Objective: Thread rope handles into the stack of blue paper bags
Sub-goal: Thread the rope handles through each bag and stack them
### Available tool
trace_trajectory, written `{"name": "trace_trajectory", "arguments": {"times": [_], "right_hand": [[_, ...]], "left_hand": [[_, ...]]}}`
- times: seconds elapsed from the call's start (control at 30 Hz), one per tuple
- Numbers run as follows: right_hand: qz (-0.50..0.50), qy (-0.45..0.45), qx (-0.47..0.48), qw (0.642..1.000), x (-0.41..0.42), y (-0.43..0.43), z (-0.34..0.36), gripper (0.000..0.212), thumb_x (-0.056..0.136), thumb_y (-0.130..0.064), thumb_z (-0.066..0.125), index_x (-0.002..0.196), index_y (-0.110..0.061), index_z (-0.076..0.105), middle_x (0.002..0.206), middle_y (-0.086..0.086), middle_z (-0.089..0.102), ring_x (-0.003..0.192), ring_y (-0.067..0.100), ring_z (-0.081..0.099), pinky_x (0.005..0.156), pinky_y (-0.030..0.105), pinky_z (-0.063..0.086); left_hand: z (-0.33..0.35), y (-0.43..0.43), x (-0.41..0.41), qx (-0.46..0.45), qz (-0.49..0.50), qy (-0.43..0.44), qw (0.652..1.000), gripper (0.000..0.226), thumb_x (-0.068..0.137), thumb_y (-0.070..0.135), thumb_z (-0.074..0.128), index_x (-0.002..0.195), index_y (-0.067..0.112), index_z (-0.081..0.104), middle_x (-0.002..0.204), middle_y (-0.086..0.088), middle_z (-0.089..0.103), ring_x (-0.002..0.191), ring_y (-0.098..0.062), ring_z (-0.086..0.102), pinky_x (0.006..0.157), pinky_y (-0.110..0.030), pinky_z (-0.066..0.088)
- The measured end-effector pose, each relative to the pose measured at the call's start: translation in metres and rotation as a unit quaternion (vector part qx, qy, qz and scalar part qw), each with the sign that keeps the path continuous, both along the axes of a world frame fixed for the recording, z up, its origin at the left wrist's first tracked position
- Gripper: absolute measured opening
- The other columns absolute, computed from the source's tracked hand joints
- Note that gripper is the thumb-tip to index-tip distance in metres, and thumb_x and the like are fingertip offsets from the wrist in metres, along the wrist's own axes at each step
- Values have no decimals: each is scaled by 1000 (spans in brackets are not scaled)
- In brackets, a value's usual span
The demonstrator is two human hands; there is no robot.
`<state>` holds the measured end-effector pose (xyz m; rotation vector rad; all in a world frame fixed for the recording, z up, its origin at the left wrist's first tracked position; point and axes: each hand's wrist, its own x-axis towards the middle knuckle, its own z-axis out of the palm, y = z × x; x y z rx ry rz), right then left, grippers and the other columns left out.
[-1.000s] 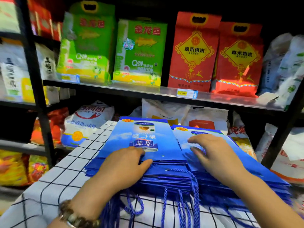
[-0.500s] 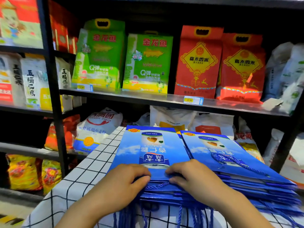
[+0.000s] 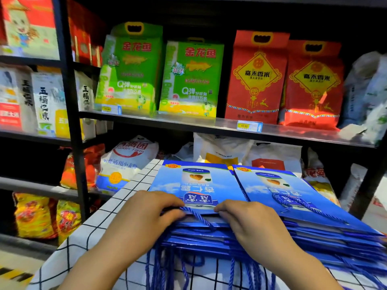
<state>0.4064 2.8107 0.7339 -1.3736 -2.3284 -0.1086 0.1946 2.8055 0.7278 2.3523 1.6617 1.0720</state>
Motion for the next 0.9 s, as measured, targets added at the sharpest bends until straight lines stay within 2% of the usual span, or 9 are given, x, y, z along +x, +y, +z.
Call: {"name": "trace_trajectory", "arguments": {"times": [0.1, 0.23, 0.37, 0.43, 0.53, 0.6, 0.7, 0.8, 0.9], "right_hand": [[53, 73, -84, 992, -2, -7, 4, 27, 92, -45, 42, 105, -32, 62, 106, -22, 63, 102, -1, 53, 88, 27, 44], [97, 82, -106, 986, -10, -6, 3, 31, 81, -53, 56, 103, -33, 65, 101, -20, 57, 100, -6, 46, 89, 19, 39], [104, 110, -93, 984, -23, -6, 2, 5, 83, -37, 64, 85, -32, 65, 89, -16, 54, 85, -2, 46, 76, 16, 36], [98, 127, -103, 982, -25, -4, 3, 15, 85, -31, 61, 71, -34, 56, 78, -15, 53, 75, 0, 47, 68, 15, 35], [89, 290, -195, 933, -28, -4, 14, 25, 88, -19, 55, 64, -25, 51, 57, -13, 54, 52, 1, 49, 56, 18, 37], [96, 393, -244, 881, -29, -4, 25, 22, 90, -13, 52, 68, -17, 52, 48, -8, 52, 43, 5, 48, 45, 18, 37], [122, 477, -268, 828, -32, -1, 39, 20, 89, -7, 51, 69, -11, 52, 44, -5, 51, 37, 9, 46, 36, 18, 36], [137, 492, -266, 817, -37, 4, 46, 18, 89, -7, 51, 71, -9, 54, 46, -3, 52, 39, 11, 47, 37, 19, 39], [126, 452, -250, 847, -34, 7, 45, 18, 88, -18, 53, 75, -8, 61, 53, -4, 57, 45, 10, 48, 40, 18, 38]], "left_hand": [[4, -3, 4, 25, 15, -75, 997, 19, 77, 47, 59, 69, 31, 64, 68, 21, 64, 67, -1, 59, 64, -25, 48], [7, 1, 14, 51, -2, -142, 988, 6, 84, 28, 59, 79, 28, 56, 73, 21, 64, 67, -8, 60, 66, -32, 48], [8, 8, 16, 63, -23, -185, 980, 17, 85, 16, 59, 71, 24, 56, 68, 13, 64, 64, -9, 60, 66, -30, 45], [6, 11, 17, 63, -15, -200, 978, 19, 85, 16, 59, 71, 28, 56, 70, 13, 65, 66, -7, 60, 67, -29, 46], [4, 4, 17, 115, 4, -198, 973, 16, 86, 30, 59, 74, 40, 55, 82, 18, 62, 78, 1, 58, 67, -17, 43], [5, -7, 18, 141, 5, -196, 971, 26, 83, 49, 45, 70, 32, 59, 78, 12, 60, 76, -3, 56, 65, -20, 42], [7, -25, 31, 57, -2, -127, 990, 56, 72, 71, 34, 70, 23, 63, 66, 7, 59, 71, -9, 53, 60, -26, 40], [7, -22, 40, 24, -3, -53, 998, 40, 78, 61, 47, 73, 23, 57, 67, 12, 55, 65, -10, 48, 55, -24, 33], [11, -14, 40, -25, -52, -190, 980, 32, 81, 42, 54, 64, 14, 57, 54, 1, 57, 49, -10, 46, 55, -30, 40]]}}
